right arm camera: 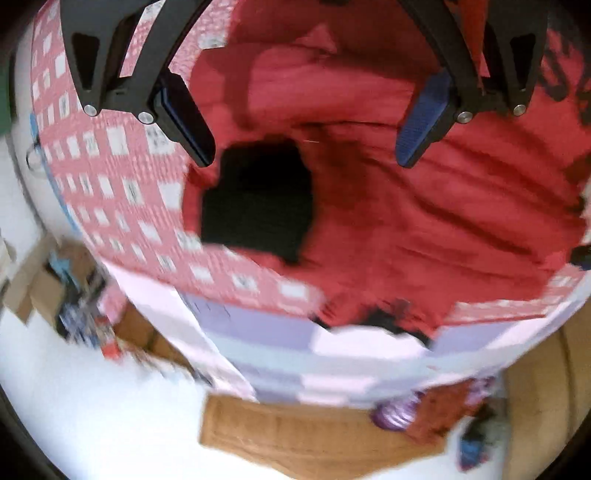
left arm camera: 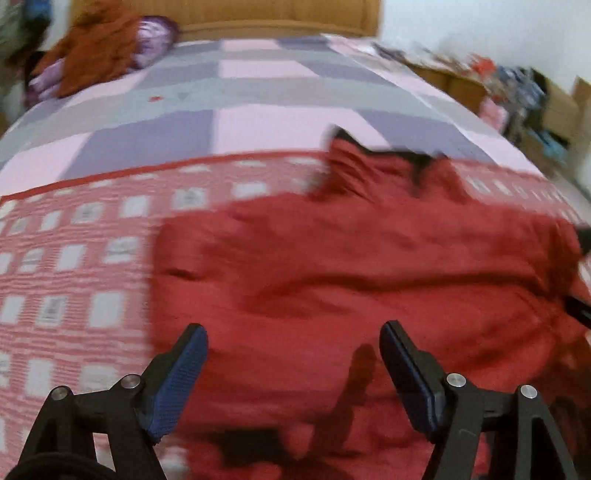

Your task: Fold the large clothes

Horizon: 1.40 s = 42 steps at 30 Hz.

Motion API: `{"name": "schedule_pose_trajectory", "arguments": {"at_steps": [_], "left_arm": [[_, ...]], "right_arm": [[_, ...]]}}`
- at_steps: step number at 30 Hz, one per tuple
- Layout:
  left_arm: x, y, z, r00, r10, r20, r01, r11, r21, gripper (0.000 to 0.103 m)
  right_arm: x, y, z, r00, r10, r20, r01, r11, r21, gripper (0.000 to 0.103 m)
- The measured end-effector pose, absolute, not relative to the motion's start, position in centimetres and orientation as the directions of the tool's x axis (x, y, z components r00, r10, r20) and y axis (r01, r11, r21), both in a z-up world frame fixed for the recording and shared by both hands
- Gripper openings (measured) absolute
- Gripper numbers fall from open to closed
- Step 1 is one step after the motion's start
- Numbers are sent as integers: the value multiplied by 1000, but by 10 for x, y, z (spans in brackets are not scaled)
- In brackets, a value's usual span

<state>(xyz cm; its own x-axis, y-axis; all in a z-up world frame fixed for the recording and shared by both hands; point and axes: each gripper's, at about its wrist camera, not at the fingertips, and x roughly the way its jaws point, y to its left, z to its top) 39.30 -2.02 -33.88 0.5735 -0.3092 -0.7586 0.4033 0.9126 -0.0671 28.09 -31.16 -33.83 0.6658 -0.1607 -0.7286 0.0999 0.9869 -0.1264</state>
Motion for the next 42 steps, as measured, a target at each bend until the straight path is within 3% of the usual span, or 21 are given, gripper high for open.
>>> {"name": "schedule_pose_trajectory", "arguments": {"at_steps": [7,9,14,17,22,26,31,33,36,39,42], "left_arm": [[412,-53,-336,576,-327,-750,355,926,-131,80],[422,-58,-338,577,-282,-767,327,940,-99,80],[438,-64,-370,506,-203,-838,342,939,-20,80],[423,-72,-368,529,-222,-819,403,915,12,80],[403,-49,-362,546,-292,-786,375,923,-82,80],[392,-50,-372,561,-275,-781,388,921,-46,80],[387,-43,-372,569,-308,-762,372,923,-95,80],[382,-43,-375,578,-309,-755,384,920,-83,80],[376,-43,-379,578,-320,-751,411,909,-71,80],[375,-38,-374,578,-343,-741,413,906,-97,80],[370,-17,-361,588,-397,-704,386,903,-187,80]], "right_arm": [[320,-265,-324,696,-52,-716,-11,996,-84,99],[336,-256,-324,693,-38,-720,-19,997,-71,99],[393,-266,-369,544,-154,-825,-40,977,-209,99],[409,-301,-371,533,-136,-835,10,988,-155,86],[396,-333,-338,582,65,-811,73,989,131,86],[387,-287,-314,640,98,-762,-83,995,59,87],[439,-191,-315,559,276,-782,-318,942,106,87],[457,-165,-335,510,262,-819,-346,935,84,87],[490,-166,-385,400,65,-914,-253,966,-43,85],[501,-207,-388,391,174,-904,-45,984,170,73],[489,-187,-359,487,99,-868,-67,995,76,74]]}}
